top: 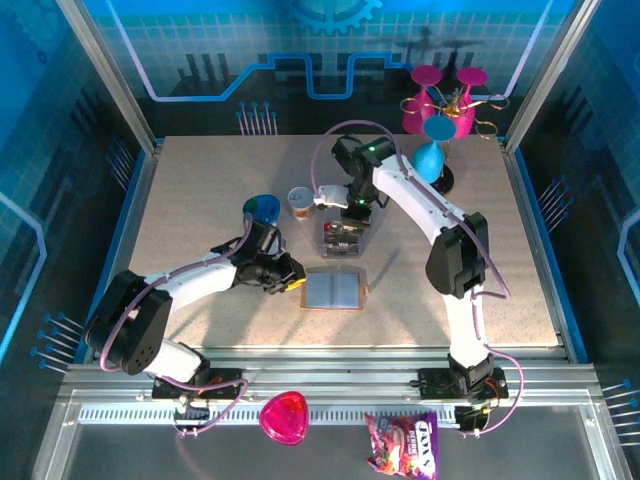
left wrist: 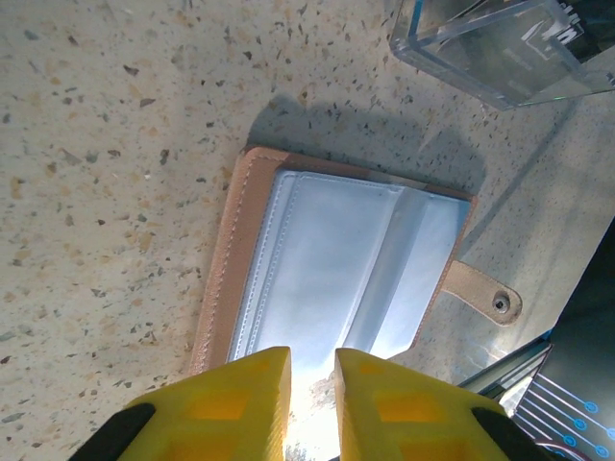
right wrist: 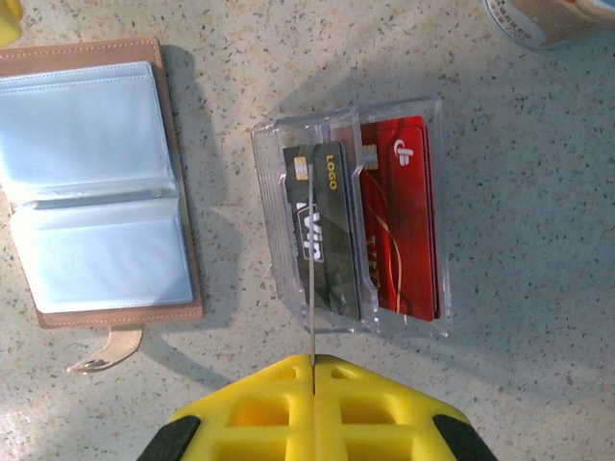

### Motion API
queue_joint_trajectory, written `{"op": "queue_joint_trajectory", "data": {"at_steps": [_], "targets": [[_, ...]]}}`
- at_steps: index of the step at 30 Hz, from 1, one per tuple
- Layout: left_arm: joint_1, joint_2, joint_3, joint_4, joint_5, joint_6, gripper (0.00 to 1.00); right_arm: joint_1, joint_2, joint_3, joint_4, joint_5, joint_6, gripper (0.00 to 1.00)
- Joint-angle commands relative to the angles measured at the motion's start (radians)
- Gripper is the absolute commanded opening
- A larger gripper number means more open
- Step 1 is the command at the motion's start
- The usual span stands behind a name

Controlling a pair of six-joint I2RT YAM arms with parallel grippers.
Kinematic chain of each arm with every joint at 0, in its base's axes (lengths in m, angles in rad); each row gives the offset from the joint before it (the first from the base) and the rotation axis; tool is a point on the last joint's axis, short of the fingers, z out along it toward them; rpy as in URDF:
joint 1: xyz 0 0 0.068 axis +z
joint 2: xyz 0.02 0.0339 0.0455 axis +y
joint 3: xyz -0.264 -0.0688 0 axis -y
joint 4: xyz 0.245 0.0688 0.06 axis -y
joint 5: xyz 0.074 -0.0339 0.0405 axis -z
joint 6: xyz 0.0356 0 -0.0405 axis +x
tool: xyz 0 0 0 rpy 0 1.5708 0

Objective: Take the credit cards out of the card holder

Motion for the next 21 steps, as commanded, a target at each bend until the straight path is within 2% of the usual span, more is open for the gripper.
{"op": "queue_joint_trajectory", "data": {"at_steps": [1,9,21], "targets": [[0.011,-0.028,-0.016,-0.009,-0.003,0.01,0.19,0.01,0.055,0.068,-0.095,-0.002,-0.041,0.0],[0.024,-0.024,-0.015,-0.001,0.003,0.014,0.19,0.015,0.151,0.173,-0.151,-0.033,-0.065,0.0],[0.046,-0.012,-0.006,-0.013,0.004,0.017,0.19,0.013,0.247,0.192,-0.159,-0.051,-0.081,0.0]]}}
